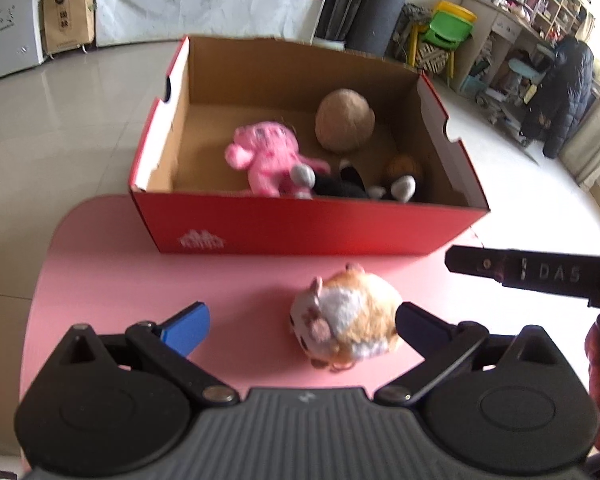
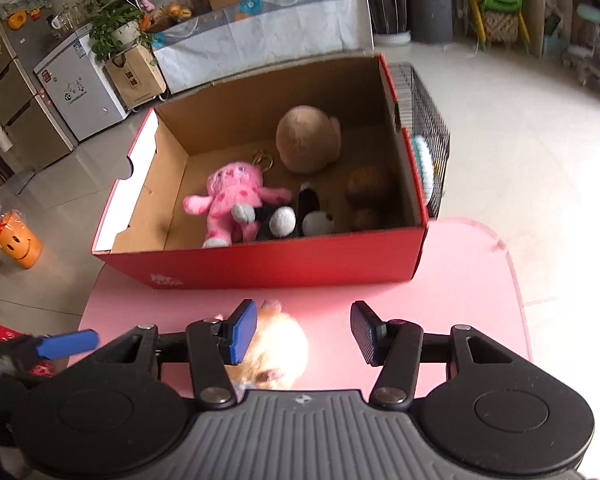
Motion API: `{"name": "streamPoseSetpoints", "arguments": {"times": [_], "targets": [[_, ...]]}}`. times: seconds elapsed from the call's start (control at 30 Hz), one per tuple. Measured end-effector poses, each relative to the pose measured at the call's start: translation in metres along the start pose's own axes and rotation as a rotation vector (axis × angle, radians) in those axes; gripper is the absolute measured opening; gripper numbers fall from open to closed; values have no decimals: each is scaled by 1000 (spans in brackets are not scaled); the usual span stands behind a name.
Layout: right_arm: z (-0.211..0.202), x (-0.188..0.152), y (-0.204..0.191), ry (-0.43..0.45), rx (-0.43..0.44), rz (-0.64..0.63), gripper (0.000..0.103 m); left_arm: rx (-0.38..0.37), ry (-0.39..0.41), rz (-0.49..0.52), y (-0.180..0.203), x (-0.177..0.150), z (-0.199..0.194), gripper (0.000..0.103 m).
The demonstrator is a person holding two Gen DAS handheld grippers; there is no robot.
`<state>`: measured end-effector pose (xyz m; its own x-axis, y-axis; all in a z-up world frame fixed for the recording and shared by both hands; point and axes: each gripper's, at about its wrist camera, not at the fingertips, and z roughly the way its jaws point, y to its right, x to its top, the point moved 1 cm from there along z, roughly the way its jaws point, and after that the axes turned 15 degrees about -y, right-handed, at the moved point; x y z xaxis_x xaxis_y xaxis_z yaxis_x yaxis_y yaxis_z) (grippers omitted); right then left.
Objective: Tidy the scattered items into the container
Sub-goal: 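Withdraw both grippers from the box and move to the hamster plush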
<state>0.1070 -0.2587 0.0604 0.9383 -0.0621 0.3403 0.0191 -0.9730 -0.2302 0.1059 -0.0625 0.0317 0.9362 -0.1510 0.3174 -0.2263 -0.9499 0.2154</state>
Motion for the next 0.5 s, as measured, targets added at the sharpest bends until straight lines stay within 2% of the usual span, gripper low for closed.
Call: {"name": "streamPoseSetpoints", "arguments": {"times": [0.17, 0.23, 0.3, 0.5], "targets": [[15, 0, -1, -47, 50, 32, 54, 7, -34, 34, 6, -5, 16, 103], [20, 1, -2, -63, 51, 34, 55, 0, -42, 48, 8, -7, 20, 103], [25, 1, -4, -77, 49, 35, 60, -9, -50, 61, 9, -8, 25, 103], [39, 1, -5, -121, 50, 47, 63, -16, -88, 57, 9, -7, 42, 103]]}}
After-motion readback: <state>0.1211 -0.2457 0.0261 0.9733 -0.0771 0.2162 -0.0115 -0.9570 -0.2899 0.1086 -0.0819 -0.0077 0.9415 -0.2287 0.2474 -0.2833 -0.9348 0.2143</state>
